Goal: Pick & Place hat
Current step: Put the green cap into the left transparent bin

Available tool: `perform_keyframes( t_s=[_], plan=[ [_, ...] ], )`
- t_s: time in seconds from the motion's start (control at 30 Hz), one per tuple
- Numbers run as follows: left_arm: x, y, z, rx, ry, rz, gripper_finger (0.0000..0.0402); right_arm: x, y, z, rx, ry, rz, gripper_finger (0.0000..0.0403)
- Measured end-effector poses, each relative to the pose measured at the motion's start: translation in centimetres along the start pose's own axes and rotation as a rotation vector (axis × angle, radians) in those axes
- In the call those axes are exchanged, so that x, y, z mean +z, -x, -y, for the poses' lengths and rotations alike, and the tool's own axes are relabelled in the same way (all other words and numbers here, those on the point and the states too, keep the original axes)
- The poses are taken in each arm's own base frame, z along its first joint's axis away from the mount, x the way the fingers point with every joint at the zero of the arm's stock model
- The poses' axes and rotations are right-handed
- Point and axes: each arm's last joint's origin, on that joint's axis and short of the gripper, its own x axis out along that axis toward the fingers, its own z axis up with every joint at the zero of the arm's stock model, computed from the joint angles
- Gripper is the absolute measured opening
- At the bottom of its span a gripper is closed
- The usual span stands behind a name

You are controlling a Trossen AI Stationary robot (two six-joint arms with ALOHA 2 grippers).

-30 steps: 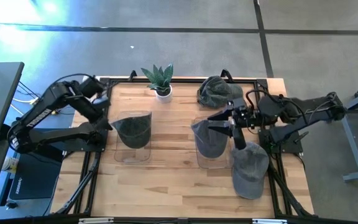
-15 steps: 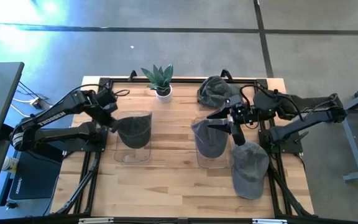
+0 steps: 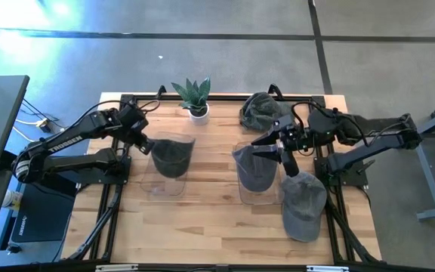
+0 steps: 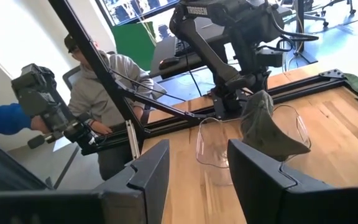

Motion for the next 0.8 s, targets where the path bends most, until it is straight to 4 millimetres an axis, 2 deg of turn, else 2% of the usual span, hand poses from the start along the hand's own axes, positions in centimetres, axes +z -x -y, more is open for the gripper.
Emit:
perform_keyframes(
  t_s=[0.23,0.43,0.67,0.8],
  plan=[
    [0.1,0.0,0.3,-0.084,-0.002,-0.016,0.0003,0.0,0.0,0.0,0.0,-0.012,0.0,0.0157],
    [0.7,0.1,0.7,-0.165,-0.014,0.042,0.0003,0.0,0.0,0.0,0.0,-0.012,0.0,0.0158],
    [1.6,0.2,1.1,-0.19,-0.031,0.134,0.0003,0.0,0.0,0.0,0.0,-0.027,0.0,0.0154],
    [1.6,0.5,1.1,-0.189,-0.017,0.125,0.0003,0.0,0.0,0.0,0.0,-0.027,0.0,0.0154]
  ],
)
